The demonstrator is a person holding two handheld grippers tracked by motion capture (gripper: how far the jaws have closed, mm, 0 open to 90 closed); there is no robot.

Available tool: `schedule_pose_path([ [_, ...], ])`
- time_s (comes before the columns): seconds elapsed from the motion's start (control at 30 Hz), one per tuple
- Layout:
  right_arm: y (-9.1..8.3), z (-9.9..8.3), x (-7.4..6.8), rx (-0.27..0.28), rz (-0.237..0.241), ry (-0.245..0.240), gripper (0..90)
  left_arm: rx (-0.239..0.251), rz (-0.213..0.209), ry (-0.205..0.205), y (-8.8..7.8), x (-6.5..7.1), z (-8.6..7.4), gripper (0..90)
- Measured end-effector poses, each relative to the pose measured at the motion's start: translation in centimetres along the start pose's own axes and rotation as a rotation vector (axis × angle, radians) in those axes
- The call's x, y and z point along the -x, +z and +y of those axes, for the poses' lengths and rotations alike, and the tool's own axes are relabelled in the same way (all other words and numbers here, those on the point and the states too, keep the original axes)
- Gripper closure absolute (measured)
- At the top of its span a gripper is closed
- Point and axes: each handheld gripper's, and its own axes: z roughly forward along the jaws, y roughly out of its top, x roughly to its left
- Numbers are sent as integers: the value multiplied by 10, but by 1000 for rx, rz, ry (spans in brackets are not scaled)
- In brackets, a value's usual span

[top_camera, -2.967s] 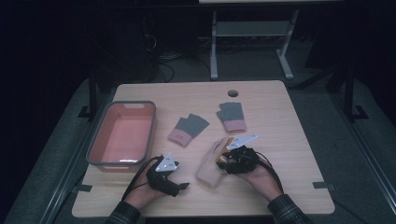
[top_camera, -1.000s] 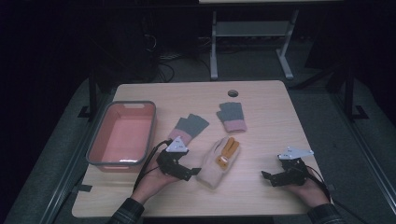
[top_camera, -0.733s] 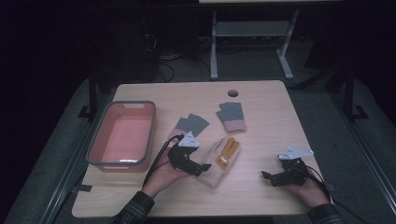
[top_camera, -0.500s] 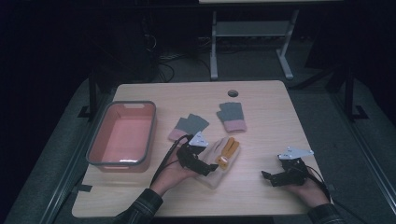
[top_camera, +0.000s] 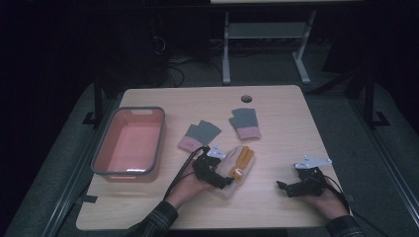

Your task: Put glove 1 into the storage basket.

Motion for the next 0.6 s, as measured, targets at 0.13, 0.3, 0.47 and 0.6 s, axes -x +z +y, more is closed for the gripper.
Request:
schedule_pose_path([
  [0.13,0,0,0,0,-1,3,38,-6,-27,-27,3,-2,-1,159],
  [0.3,0,0,0,0,-1,2,38,-29,-49,26,3,1,4,331],
  [0.47,0,0,0,0,-1,2,38,-48,-55,21,5,6,8,483],
  [0.6,0,0,0,0,-1,3,38,-77,-85,8,4,4,10,611],
])
